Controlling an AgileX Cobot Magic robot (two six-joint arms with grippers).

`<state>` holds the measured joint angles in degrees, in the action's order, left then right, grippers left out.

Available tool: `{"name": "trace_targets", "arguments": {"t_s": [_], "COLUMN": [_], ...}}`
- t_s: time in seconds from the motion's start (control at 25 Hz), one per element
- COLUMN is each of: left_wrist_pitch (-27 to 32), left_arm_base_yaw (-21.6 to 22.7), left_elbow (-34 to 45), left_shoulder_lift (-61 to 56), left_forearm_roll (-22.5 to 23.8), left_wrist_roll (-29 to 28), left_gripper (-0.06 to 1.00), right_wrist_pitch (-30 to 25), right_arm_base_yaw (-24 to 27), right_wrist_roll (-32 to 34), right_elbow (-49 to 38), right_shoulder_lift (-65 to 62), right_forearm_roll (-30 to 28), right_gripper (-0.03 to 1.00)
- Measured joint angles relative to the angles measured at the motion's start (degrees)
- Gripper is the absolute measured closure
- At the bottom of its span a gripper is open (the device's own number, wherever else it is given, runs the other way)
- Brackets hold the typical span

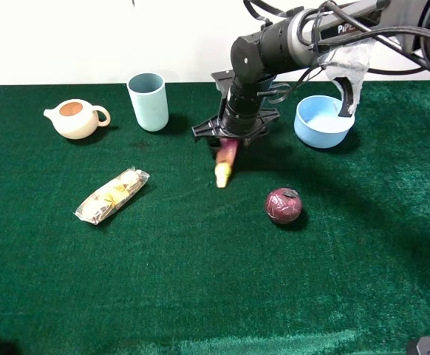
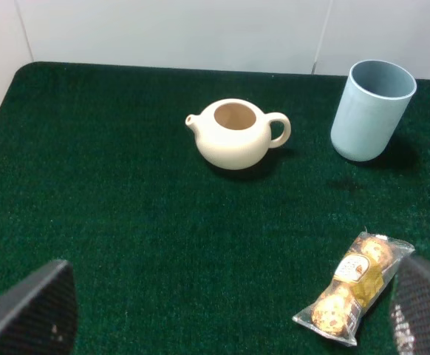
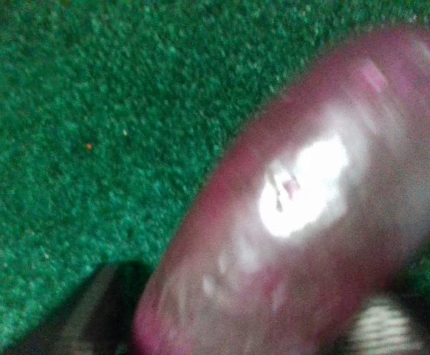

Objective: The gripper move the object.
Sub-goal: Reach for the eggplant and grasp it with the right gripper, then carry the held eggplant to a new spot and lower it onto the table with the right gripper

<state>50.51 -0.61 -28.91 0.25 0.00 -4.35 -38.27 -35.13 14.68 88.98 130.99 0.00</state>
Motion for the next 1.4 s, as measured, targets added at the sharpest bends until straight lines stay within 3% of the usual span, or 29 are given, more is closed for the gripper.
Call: {"name": "trace_targets", "arguments": {"t_s": [0.04,0.08,1.4], "left_wrist_pitch": [0.0,0.0,0.0], "left_arm_base_yaw": [0.0,0.0,0.0], "left_elbow": [0.0,0.0,0.0], "left_shoulder_lift": [0.0,0.0,0.0], "left_forearm_roll": [0.0,0.0,0.0], "left_wrist_roll": [0.0,0.0,0.0], "left_gripper": [0.10,0.10,0.10], "right_wrist_pitch": [-0.4,-0.6,-1.8], "right_arm_base_yaw": [0.0,0.0,0.0], "right_wrist_roll": [0.0,0.0,0.0], "right_elbow": [0.0,0.0,0.1], "right_shoulder_lift": [0.0,0.0,-0.9], "right_forearm_roll": [0.0,0.0,0.0], "right_gripper": [0.64,0.65,0.65]}}
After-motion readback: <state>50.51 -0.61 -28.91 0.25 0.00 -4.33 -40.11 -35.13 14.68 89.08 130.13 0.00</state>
